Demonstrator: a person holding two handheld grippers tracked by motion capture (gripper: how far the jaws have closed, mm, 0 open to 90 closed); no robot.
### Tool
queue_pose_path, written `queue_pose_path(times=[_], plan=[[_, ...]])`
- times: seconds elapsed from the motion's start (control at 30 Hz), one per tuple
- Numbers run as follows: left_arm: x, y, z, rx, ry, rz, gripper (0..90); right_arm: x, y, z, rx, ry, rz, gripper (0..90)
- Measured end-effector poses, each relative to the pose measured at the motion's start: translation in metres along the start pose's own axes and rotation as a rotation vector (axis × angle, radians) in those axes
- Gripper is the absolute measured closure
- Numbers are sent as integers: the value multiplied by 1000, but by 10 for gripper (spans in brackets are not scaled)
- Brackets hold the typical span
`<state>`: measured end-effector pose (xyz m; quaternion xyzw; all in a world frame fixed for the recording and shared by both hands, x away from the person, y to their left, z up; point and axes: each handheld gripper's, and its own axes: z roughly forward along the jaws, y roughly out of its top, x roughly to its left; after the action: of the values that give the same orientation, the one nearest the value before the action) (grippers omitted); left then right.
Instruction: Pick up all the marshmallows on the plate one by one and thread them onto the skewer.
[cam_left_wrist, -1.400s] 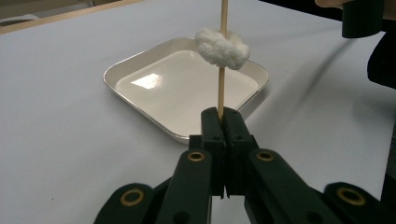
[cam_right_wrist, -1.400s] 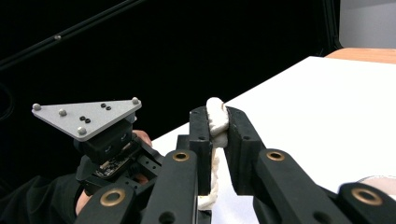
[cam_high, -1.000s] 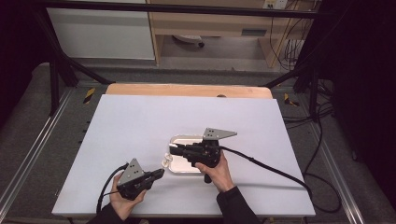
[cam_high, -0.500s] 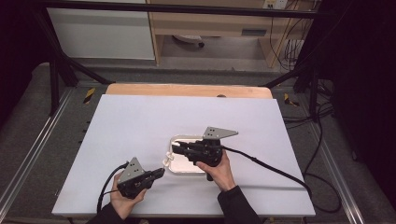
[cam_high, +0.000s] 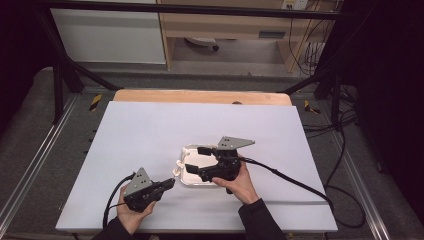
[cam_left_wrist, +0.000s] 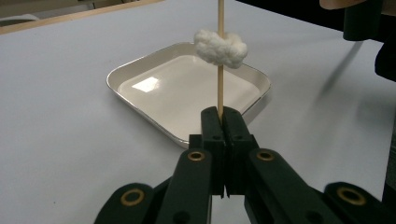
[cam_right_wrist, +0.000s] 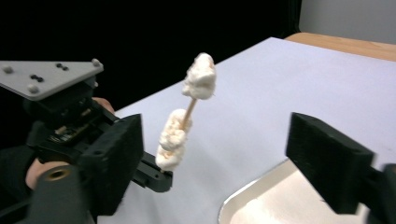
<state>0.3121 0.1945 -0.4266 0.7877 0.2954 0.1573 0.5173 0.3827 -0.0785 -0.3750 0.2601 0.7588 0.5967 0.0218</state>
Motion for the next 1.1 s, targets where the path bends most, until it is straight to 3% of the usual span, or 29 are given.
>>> queue_pose_path(times=[0.27, 0.47, 0.67, 0.77, 0.93, 1.1], plan=[[3, 1, -1, 2, 2, -14, 892, -9, -8, -10, 109, -97, -45, 77], [5, 3, -1, 15, 3, -15, 892, -23, -20, -25, 183, -184, -35, 29], [7, 6, 0, 42, 3, -23, 891, -41, -34, -48, 207, -230, -20, 8], [9, 8, 1, 60, 1, -31, 891, -49, -41, -59, 230, -275, -16, 8], [13, 13, 3, 88, 0, -39, 890, -58, -52, -79, 257, -319, -26, 8], [15, 21, 7, 109, -2, -45, 890, -66, -65, -97, 265, -354, -3, 8]])
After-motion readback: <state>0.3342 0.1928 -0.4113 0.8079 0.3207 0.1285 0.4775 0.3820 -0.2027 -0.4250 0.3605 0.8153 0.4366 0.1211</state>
